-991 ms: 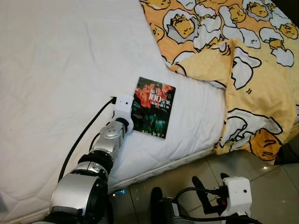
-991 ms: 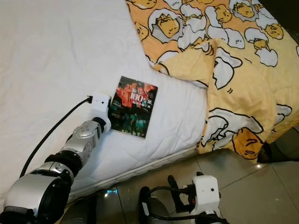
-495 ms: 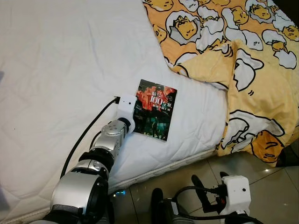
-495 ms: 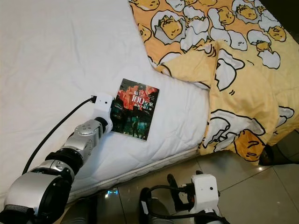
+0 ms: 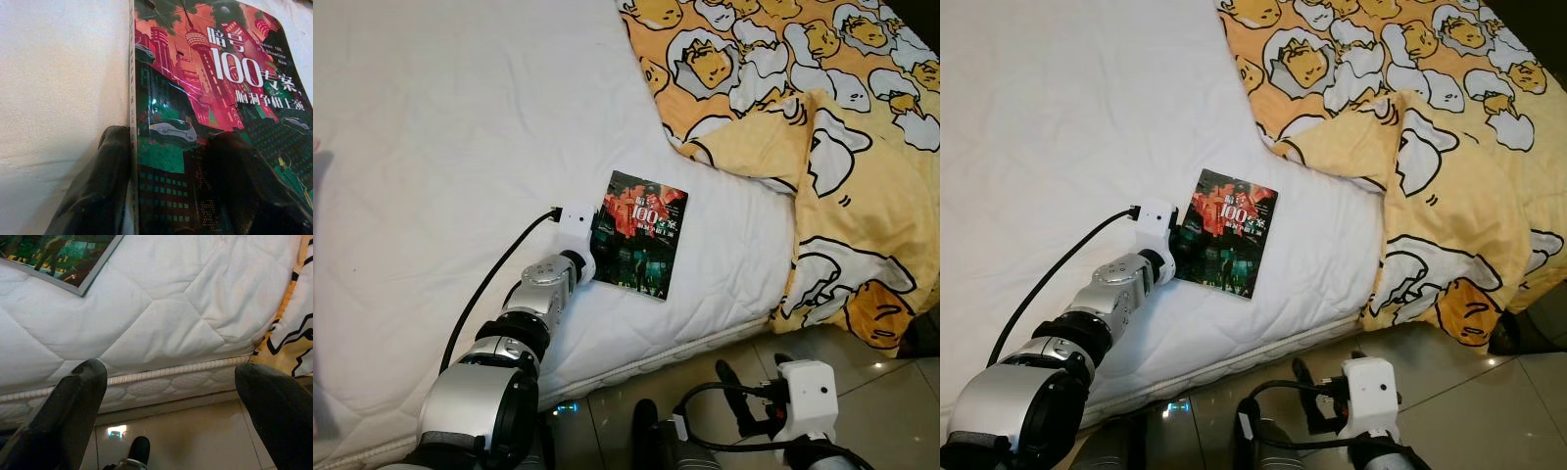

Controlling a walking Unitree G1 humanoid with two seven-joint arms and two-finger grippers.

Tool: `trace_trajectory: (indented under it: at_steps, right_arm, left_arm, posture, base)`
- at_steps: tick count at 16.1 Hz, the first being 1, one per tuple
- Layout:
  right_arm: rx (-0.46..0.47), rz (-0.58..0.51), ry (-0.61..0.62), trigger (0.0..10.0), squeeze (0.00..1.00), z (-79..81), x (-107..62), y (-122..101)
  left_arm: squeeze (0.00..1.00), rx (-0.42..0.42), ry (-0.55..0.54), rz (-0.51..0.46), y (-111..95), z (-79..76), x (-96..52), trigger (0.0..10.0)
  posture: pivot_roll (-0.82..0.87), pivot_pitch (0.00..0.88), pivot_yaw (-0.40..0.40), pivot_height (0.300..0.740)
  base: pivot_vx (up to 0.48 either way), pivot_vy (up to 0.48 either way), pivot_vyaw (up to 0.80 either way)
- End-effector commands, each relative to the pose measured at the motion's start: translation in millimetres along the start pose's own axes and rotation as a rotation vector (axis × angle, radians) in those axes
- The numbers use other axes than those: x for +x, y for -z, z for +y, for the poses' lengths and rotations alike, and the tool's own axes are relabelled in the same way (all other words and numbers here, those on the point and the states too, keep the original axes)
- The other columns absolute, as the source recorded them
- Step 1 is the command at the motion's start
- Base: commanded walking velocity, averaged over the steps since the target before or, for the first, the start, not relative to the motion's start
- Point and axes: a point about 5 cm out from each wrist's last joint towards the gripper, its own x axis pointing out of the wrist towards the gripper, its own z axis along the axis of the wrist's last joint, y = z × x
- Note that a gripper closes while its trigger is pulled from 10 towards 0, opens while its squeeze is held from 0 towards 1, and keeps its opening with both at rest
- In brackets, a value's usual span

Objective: Clean up the room

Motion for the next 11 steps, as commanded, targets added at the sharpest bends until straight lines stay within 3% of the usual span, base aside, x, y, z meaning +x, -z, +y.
trace_trajectory:
  at_steps: [1,4,7,10,11]
  right_arm:
    - [0.008,0.045,0.029,10.0,0.0,-6.9,-3.6,8.8]
    - [0.013,0.027,0.029,10.0,0.0,-5.8,3.9,5.4]
    - [0.014,0.021,0.036,10.0,0.0,-8.6,9.7,5.5]
    - [0.005,-0.006,0.025,10.0,0.0,-7.0,19.7,-0.3]
    - [0.004,-0.012,0.026,10.0,0.0,-7.4,21.6,-1.0]
  left_arm:
    - [0.0,-0.078,0.083,0.286,72.6,-23.7,-11.6,0.0]
    - [0.0,-0.126,0.113,0.252,66.0,-23.4,-10.1,0.0]
    - [0.0,-0.109,0.13,0.245,67.1,-27.2,-9.8,0.0]
    - [0.0,0.014,0.234,0.208,65.8,-39.0,-8.9,0.0]
    - [0.0,0.015,0.254,0.21,68.1,-41.0,-9.8,0.0]
  posture:
    - [-0.18,0.374,-0.151,0.74]
    - [-0.16,0.356,-0.137,0.74]
    - [-0.15,0.348,-0.132,0.74]
    - [-0.14,0.307,-0.115,0.74]
    - [-0.14,0.304,-0.111,0.74]
  base:
    - [0.0,0.0,0.0]
    - [0.0,0.0,0.0]
    - [0.0,0.0,0.0]
    - [0.0,0.0,0.0]
    - [0.0,0.0,0.0]
